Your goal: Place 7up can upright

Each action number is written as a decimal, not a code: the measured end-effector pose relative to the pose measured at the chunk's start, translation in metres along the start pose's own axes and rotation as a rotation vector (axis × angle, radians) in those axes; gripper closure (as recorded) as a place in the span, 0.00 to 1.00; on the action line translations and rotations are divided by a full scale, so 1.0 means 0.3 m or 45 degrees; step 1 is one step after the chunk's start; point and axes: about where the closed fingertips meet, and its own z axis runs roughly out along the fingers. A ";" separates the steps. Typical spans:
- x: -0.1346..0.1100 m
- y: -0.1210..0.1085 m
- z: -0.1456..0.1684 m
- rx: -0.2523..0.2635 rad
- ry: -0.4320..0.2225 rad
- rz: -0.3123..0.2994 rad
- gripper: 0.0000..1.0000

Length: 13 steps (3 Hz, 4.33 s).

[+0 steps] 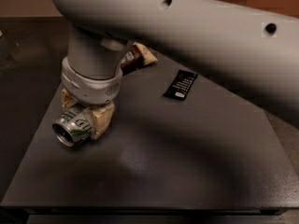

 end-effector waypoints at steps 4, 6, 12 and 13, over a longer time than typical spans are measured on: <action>0.120 -0.004 -0.027 0.210 -0.104 0.351 1.00; 0.160 -0.011 -0.033 0.176 -0.219 0.410 1.00; 0.179 -0.014 -0.173 0.590 -0.965 0.700 1.00; 0.172 -0.023 -0.196 0.622 -1.026 0.697 1.00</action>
Offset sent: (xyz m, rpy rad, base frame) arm 0.0398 -0.0292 -0.0052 0.2039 0.1182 -0.3659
